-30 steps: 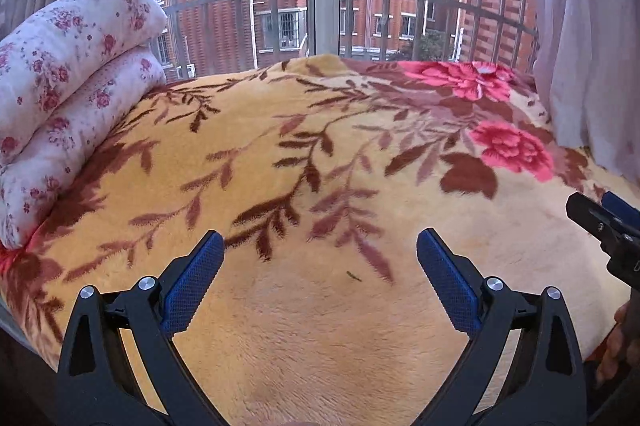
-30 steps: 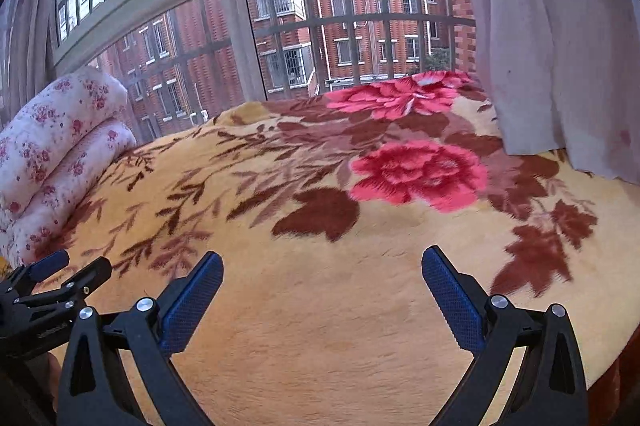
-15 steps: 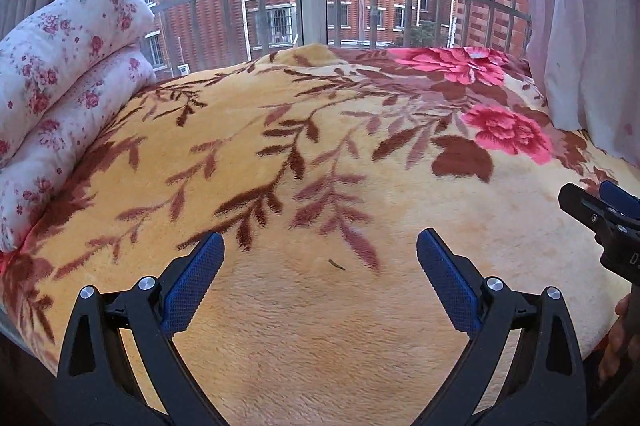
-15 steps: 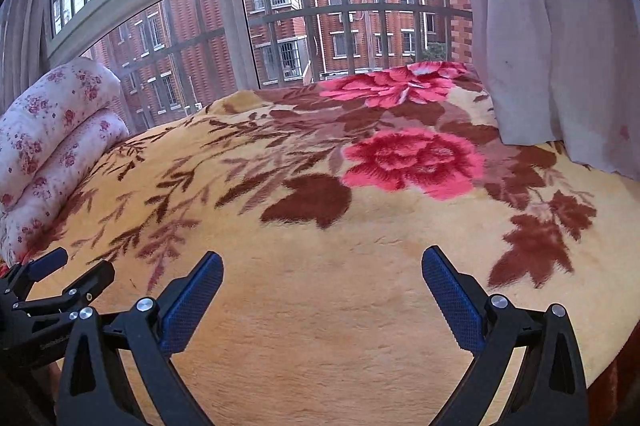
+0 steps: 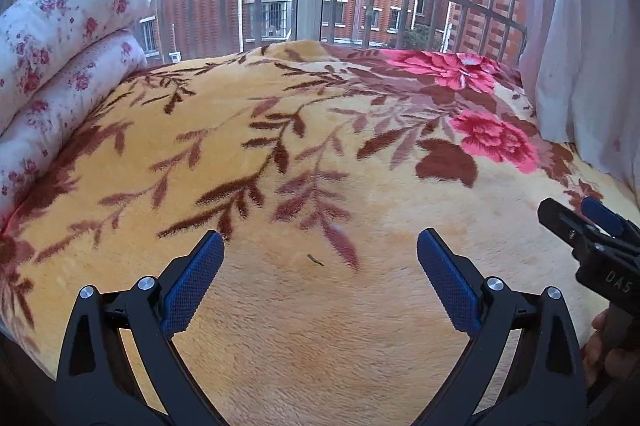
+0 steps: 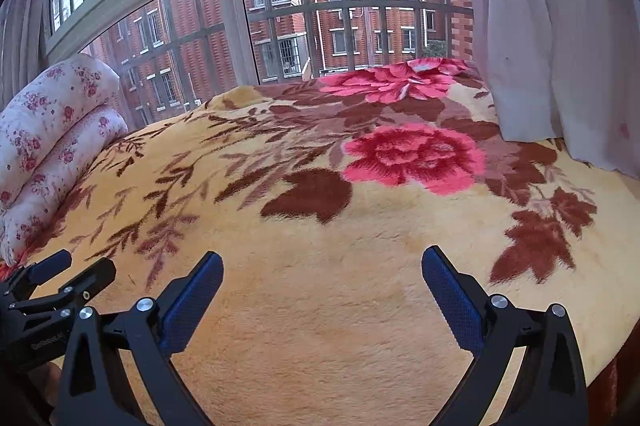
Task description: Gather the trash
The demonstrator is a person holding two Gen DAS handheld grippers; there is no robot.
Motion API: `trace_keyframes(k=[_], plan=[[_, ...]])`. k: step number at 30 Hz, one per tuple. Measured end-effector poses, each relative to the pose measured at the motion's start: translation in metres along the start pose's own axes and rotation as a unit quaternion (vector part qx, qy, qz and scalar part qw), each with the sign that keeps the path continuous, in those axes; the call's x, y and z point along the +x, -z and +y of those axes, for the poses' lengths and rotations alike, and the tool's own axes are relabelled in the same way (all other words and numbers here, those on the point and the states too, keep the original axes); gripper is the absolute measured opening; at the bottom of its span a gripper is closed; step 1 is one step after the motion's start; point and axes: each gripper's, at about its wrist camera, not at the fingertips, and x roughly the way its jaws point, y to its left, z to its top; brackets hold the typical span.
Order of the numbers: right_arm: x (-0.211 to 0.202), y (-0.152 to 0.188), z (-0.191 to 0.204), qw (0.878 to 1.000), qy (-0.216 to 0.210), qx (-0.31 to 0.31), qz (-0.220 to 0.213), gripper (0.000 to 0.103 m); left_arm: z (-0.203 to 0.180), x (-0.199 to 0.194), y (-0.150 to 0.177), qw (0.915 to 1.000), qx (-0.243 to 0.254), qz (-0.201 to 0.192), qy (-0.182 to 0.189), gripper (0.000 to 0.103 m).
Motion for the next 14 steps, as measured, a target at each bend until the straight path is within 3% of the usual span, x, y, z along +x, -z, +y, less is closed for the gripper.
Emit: trace_keyframes(k=[9, 11, 14], plan=[[0.0008, 0.0006, -0.0045, 1.000, 0.010, 0.004, 0.003, 0.098, 0.0024, 0.0017, 0.0031, 0.9998, -0.001, 0.007, -0.016, 0.095], [0.0006, 0.0006, -0.0047, 1.000, 0.012, 0.004, 0.002, 0.098, 0.0038, 0.0049, 0.0030, 0.9999, 0.002, 0.012, 0.001, 0.095], [0.0011, 0.0007, -0.0040, 1.000, 0.014, 0.000, 0.005, 0.098, 0.0069, 0.0073, 0.0030, 1.0000, 0.003, 0.008, -0.003, 0.095]])
